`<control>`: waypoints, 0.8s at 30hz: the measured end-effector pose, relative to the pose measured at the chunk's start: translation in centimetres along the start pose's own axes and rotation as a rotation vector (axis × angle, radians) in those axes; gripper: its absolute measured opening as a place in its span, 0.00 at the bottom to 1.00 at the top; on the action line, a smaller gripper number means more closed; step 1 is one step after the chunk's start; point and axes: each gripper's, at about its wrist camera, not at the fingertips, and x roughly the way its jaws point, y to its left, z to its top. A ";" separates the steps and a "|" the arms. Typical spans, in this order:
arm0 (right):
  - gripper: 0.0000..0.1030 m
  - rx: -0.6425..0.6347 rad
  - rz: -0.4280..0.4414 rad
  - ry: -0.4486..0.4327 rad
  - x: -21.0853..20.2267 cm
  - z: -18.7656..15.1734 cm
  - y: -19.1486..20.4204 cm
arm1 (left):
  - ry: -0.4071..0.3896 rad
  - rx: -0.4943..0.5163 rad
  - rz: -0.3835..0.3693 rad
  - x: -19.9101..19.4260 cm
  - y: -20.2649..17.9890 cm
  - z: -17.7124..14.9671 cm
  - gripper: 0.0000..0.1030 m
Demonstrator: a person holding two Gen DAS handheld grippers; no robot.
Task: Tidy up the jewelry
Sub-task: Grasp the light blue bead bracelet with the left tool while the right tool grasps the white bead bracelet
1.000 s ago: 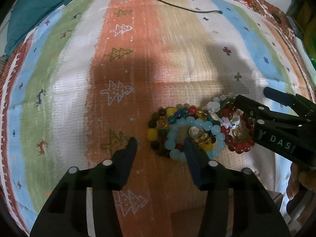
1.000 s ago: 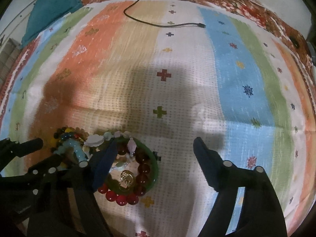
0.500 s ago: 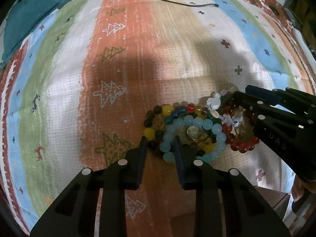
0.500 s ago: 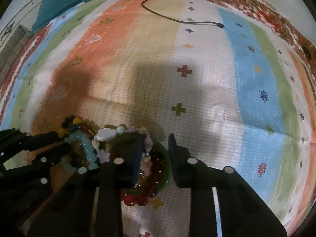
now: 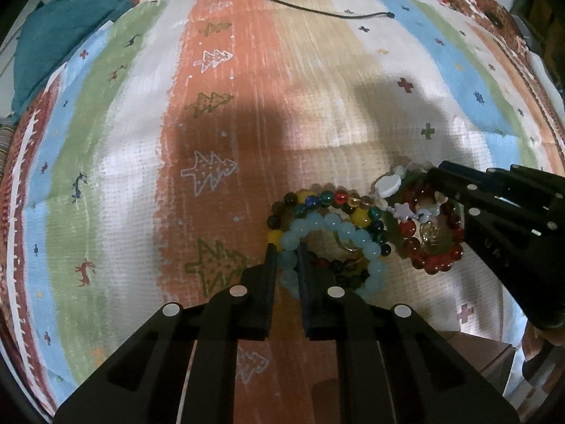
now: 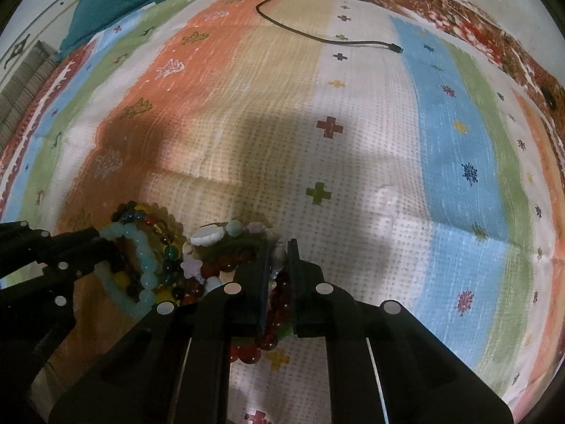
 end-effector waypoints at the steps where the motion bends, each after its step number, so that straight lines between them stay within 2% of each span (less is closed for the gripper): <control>1: 0.10 0.000 -0.001 -0.002 -0.1 0.0 0.0 | -0.003 -0.001 -0.001 -0.2 0.0 0.0 0.11; 24: 0.10 0.043 0.016 -0.124 -6.8 -2.2 -0.4 | -0.122 0.015 -0.053 -6.3 -0.6 -1.5 0.11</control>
